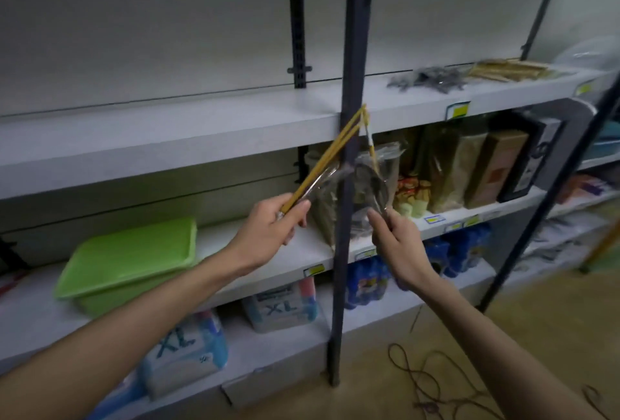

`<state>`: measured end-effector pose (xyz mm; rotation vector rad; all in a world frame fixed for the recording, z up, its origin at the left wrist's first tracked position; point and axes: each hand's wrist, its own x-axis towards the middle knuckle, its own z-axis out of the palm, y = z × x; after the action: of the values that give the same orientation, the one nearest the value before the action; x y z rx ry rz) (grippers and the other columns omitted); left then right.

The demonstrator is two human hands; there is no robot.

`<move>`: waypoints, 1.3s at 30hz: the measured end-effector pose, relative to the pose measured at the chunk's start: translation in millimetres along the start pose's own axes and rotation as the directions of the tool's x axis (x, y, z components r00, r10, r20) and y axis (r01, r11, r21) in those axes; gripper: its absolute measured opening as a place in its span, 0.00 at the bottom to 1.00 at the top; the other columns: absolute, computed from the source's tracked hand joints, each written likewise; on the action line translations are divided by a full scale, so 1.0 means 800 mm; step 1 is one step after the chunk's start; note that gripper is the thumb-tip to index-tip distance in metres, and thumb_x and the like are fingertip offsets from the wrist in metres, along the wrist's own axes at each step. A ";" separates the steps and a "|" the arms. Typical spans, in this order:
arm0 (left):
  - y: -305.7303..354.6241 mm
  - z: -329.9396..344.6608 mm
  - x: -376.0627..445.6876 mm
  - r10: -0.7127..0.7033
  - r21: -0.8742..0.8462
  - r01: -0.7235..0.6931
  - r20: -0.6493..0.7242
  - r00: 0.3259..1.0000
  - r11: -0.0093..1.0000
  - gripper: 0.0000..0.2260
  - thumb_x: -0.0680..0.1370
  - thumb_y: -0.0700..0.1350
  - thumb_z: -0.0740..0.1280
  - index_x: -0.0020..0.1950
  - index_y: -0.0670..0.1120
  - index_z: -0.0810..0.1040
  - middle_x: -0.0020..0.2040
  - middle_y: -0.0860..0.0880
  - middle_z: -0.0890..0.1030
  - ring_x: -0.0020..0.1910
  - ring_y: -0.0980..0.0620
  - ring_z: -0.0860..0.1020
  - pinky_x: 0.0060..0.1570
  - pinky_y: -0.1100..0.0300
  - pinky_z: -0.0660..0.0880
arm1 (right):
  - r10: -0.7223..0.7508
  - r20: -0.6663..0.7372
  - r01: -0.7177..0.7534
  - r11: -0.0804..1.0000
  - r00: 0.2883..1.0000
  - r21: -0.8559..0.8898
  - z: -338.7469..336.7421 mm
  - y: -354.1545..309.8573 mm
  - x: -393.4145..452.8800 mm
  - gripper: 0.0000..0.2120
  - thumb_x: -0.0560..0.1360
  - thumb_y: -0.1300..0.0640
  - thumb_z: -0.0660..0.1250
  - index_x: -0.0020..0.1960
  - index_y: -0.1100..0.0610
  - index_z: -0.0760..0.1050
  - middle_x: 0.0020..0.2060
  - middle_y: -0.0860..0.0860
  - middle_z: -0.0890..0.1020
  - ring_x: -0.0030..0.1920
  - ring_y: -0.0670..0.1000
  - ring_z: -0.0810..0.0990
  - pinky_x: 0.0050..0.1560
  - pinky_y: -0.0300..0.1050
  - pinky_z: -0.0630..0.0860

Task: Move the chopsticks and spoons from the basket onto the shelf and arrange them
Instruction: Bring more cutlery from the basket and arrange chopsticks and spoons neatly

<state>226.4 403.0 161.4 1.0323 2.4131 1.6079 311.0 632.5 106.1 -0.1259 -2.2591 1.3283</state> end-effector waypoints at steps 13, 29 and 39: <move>0.169 0.169 0.322 -0.266 -0.464 0.274 0.084 0.960 0.842 0.13 0.84 0.51 0.63 0.49 0.42 0.76 0.36 0.49 0.74 0.25 0.57 0.69 0.18 0.67 0.60 | 0.141 -0.179 -0.136 0.990 0.974 0.039 -0.269 0.036 0.239 0.21 0.79 0.42 0.63 0.34 0.55 0.74 0.26 0.51 0.72 0.29 0.51 0.71 0.35 0.48 0.67; 0.121 0.265 0.651 -0.476 -0.454 0.370 -0.143 0.867 0.810 0.11 0.82 0.49 0.66 0.50 0.40 0.76 0.31 0.47 0.73 0.21 0.55 0.67 0.18 0.69 0.56 | 0.246 -0.022 -0.246 0.954 0.969 -0.170 -0.385 0.135 0.576 0.15 0.78 0.53 0.59 0.35 0.58 0.71 0.30 0.58 0.74 0.25 0.53 0.69 0.25 0.40 0.62; 0.122 0.327 0.698 -0.412 -0.176 0.373 -0.405 0.816 0.911 0.11 0.82 0.48 0.66 0.42 0.44 0.77 0.35 0.44 0.78 0.25 0.51 0.71 0.21 0.65 0.60 | 0.195 0.207 -0.133 0.951 0.959 -0.280 -0.400 0.170 0.653 0.18 0.79 0.51 0.62 0.33 0.58 0.73 0.33 0.58 0.80 0.31 0.55 0.77 0.31 0.43 0.72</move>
<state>-52.7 945.8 293.0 0.1272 2.5452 1.9102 -13.5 1127.6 315.8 -0.2702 -2.6716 1.1671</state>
